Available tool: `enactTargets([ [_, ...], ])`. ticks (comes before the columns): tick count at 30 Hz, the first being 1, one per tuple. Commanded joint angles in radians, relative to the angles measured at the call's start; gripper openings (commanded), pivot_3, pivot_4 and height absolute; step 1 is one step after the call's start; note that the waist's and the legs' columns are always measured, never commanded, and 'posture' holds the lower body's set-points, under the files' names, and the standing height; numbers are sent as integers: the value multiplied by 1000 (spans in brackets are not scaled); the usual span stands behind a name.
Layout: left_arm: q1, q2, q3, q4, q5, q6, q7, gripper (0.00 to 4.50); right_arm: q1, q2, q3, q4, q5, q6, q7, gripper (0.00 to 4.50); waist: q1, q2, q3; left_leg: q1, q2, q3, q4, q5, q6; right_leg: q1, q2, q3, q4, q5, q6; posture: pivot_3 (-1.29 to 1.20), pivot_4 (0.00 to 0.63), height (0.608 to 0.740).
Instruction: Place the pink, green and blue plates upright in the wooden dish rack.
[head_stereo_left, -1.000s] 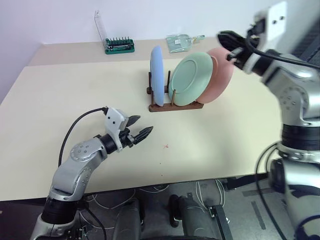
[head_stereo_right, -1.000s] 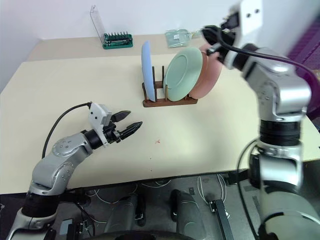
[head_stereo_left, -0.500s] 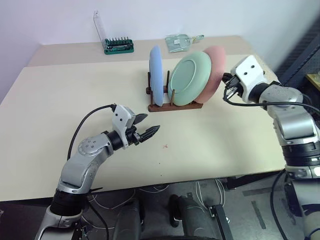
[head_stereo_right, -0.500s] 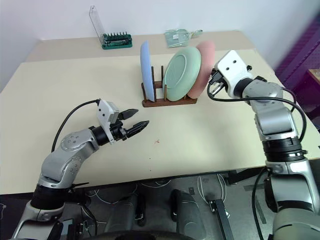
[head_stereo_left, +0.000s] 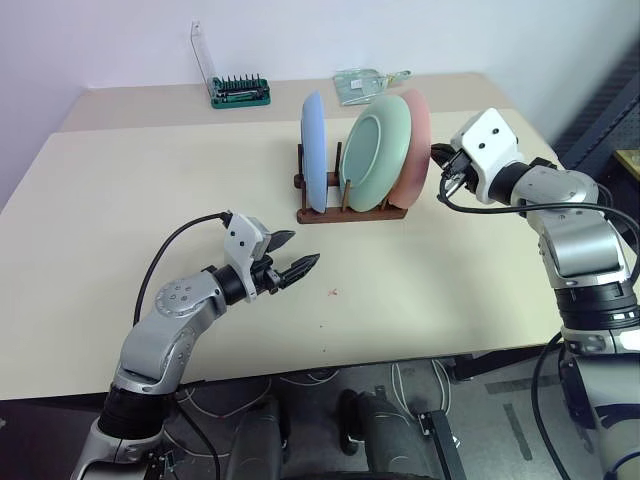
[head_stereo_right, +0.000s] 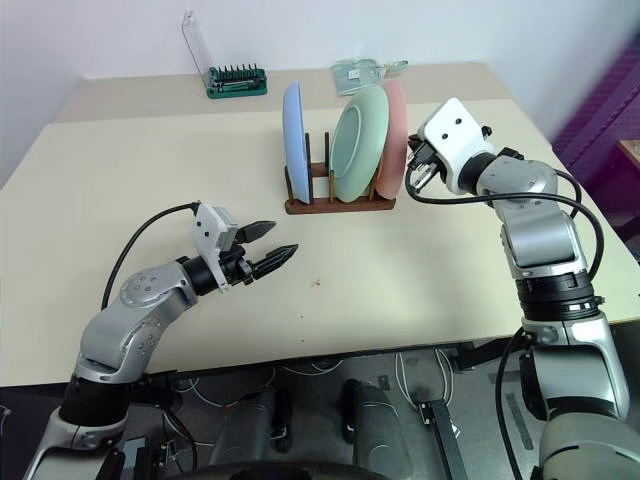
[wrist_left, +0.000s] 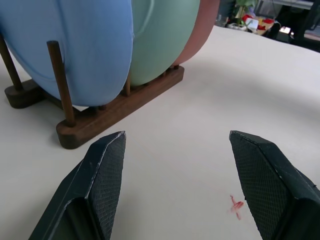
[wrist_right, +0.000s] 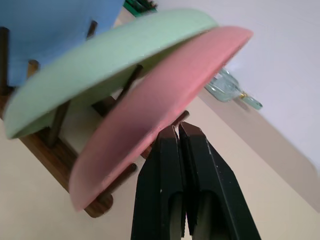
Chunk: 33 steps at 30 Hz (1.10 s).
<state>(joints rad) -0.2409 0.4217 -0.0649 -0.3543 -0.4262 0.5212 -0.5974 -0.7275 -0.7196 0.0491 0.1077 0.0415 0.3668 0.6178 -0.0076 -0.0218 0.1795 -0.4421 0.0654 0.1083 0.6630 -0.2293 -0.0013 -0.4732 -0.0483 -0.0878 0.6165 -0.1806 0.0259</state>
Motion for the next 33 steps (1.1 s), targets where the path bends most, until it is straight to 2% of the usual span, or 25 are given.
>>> enactTargets([
  [1, -4, -3, 10, -36, -10, -1, 0, 3410, -34, -28, -49, 8, -26, -3, -30, 56, 0, 0, 0, 0, 0, 0, 0, 0, 0, 0, 0, 0, 0, 0, 0, 0, 150, 730],
  [9, -12, -1, 9, -29, -11, 0, -6, 3410, -14, -112, -91, -85, 12, 14, 69, 56, 0, 0, 0, 0, 0, 0, 0, 0, 0, 0, 0, 0, 1, 0, 0, 0, 150, 730],
  [13, -10, 8, 14, -28, -13, 2, -15, 3410, 60, -189, -118, -315, 203, 133, 293, 56, 2, 0, 0, 0, 0, 0, 0, 0, 0, 0, 0, 0, 1, 0, 1, 0, 150, 730],
  [17, -20, 8, 14, -16, -9, 2, -19, 3410, 76, -178, -97, -446, 291, 226, 328, 56, -2, 0, 0, 1, 0, -1, 1, 0, 0, 1, 0, 0, 1, 0, 1, 0, 150, 730],
  [21, -25, 5, 9, -12, -5, -1, -21, 3410, 71, -126, 6, -475, 226, 248, 261, 56, -1, 0, 0, 2, 1, -2, 2, 0, 0, 1, 0, 0, 2, -2, -3, 0, 150, 730],
  [24, -18, 5, 8, -22, -6, -1, -20, 3410, 74, -121, 99, -421, 115, 206, 229, 56, 0, 0, 0, 1, 0, -1, 2, 0, 0, 1, 0, 0, 2, -1, -3, 0, 150, 730],
  [33, -11, -2, 7, -28, -8, 1, -15, 3410, 22, -32, 175, -206, -30, 54, 163, 56, 16, 0, 0, 1, 0, -1, 3, 0, 0, 1, 0, 0, 2, -1, -3, 0, 150, 730],
])
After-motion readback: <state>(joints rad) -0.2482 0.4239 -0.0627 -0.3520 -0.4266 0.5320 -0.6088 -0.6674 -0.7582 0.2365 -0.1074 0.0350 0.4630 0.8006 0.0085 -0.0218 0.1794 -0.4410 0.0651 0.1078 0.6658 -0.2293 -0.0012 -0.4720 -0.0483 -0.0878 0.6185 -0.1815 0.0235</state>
